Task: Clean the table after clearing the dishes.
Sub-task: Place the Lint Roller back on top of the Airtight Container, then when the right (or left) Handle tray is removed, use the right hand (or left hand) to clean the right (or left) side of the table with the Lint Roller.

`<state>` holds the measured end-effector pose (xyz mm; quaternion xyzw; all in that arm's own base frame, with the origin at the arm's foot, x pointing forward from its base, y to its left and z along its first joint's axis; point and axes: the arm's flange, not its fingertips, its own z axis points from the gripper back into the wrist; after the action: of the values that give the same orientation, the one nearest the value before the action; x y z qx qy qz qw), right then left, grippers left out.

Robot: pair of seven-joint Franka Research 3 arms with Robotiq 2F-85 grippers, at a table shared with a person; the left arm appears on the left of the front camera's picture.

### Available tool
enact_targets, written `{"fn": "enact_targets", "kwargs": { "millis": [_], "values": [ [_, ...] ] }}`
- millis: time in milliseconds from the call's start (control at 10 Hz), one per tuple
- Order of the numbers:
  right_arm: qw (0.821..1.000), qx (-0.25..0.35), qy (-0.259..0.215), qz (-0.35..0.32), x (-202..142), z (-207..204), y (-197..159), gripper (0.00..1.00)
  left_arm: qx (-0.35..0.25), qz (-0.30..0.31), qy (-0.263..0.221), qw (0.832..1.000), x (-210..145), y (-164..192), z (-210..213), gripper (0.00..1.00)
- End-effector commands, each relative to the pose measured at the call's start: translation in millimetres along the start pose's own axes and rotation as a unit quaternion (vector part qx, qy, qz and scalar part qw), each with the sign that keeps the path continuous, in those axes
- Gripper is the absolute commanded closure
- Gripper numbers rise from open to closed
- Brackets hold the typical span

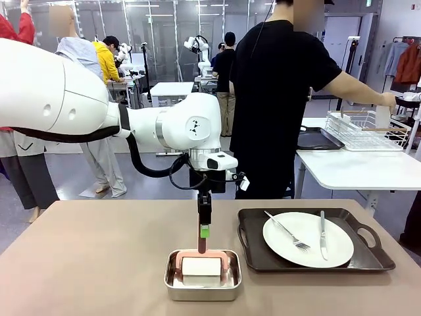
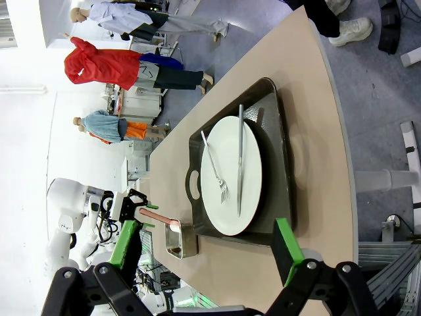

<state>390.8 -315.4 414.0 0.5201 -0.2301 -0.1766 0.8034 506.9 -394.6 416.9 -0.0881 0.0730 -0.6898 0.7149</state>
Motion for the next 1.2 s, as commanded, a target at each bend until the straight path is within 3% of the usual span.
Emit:
{"fn": "enact_targets", "kwargs": {
  "millis": [0, 300, 1100],
  "values": [
    [1.000, 0.003, -0.001, 0.003, -2.6, 1.0, 1.2, 0.00, 0.013, 0.005, -0.002, 1.000, -2.9, -2.4, 6.7, 0.00],
    [1.000, 0.003, -0.001, 0.003, -2.6, 1.0, 1.2, 0.00, 0.021, 0.005, -0.021, 1.000, -8.4, -4.3, 10.6, 0.00],
    [1.000, 0.003, -0.001, 0.003, -2.6, 1.0, 1.2, 0.00, 0.007, 0.001, -0.006, 1.000, -0.2, 1.4, 8.9, 0.00]
  ]
}}
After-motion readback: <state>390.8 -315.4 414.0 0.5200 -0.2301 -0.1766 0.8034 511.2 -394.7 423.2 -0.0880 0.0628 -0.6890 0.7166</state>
